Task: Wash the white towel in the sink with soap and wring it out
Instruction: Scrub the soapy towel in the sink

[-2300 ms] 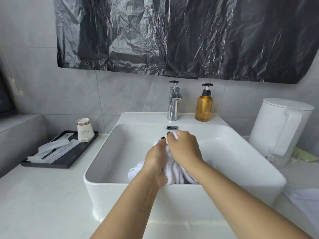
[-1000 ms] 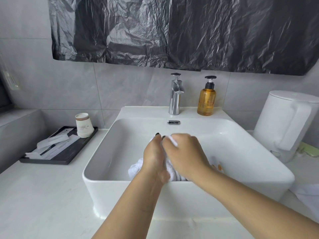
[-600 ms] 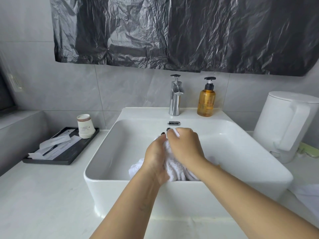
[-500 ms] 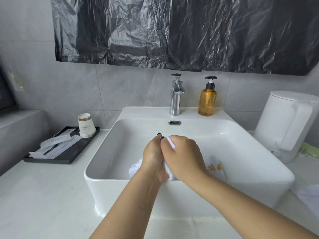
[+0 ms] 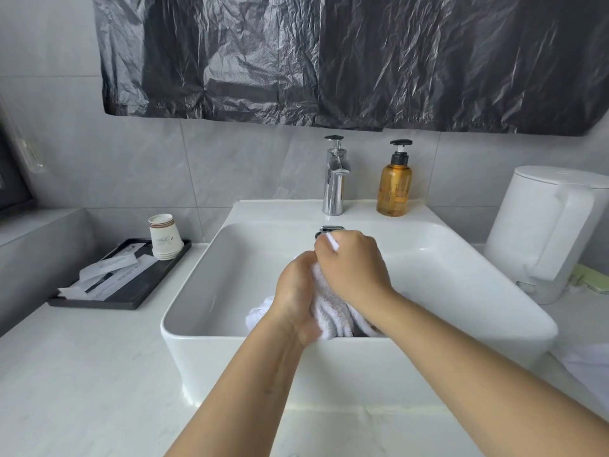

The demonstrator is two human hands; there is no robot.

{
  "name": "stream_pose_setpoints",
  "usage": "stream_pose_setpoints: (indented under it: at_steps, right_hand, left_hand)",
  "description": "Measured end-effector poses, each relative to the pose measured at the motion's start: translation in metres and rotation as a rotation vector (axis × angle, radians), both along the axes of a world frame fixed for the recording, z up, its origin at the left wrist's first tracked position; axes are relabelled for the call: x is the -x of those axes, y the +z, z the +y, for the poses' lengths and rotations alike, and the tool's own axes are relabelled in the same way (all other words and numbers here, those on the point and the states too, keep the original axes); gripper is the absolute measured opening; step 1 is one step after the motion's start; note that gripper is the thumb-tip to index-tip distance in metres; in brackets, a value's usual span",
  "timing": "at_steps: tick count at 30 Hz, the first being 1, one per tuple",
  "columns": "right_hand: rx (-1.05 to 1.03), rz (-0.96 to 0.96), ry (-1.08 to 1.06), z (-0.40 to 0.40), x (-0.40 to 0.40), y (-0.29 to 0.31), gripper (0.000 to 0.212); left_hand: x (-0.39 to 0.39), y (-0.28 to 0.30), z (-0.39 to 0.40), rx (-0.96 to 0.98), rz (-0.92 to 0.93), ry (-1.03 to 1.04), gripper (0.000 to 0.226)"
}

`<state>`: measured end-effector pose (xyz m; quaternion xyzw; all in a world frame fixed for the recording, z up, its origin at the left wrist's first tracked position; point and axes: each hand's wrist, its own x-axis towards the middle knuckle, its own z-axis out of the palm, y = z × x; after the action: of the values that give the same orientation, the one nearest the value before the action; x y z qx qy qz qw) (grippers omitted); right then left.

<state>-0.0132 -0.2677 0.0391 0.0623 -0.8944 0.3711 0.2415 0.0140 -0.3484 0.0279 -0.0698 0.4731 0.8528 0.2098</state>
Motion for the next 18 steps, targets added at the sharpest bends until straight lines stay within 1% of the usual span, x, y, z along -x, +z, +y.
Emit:
stream_pose_setpoints:
  at_steps: [2, 5, 7, 9, 10, 12, 15, 16, 18]
  right_hand:
    - [0.009, -0.011, -0.011, 0.001, 0.005, 0.002, 0.040]
    - [-0.006, -0.033, 0.001, -0.003, -0.006, 0.003, 0.044]
    - [-0.113, -0.044, 0.041, -0.008, -0.024, 0.000, 0.046]
    - [-0.244, -0.028, 0.086, -0.013, -0.044, -0.003, 0.046]
    - [-0.260, -0.028, 0.095, -0.013, -0.048, -0.003, 0.046]
    - [-0.245, -0.038, 0.096, -0.011, -0.039, -0.002, 0.045]
    - [-0.135, -0.022, 0.044, -0.002, -0.007, 0.000, 0.045]
    - [-0.083, -0.034, 0.028, 0.002, 0.003, 0.001, 0.043]
    - [0.000, -0.058, -0.007, 0.007, 0.017, 0.002, 0.042]
  left_hand:
    - [-0.003, 0.003, 0.000, -0.016, 0.030, -0.015, 0.034]
    - [-0.001, 0.000, -0.002, -0.006, -0.002, 0.053, 0.030]
    - [0.007, -0.007, -0.005, -0.009, -0.064, 0.171, 0.032]
    - [0.016, -0.016, -0.008, -0.015, -0.085, 0.268, 0.040]
    - [0.018, -0.018, -0.008, -0.019, -0.075, 0.255, 0.044]
    - [0.016, -0.015, -0.005, -0.032, -0.053, 0.158, 0.047]
    - [0.011, -0.009, -0.002, -0.073, -0.017, 0.008, 0.034]
    - [0.010, -0.008, -0.002, -0.069, -0.004, -0.022, 0.033]
    - [0.014, -0.012, -0.003, -0.033, 0.020, -0.019, 0.036]
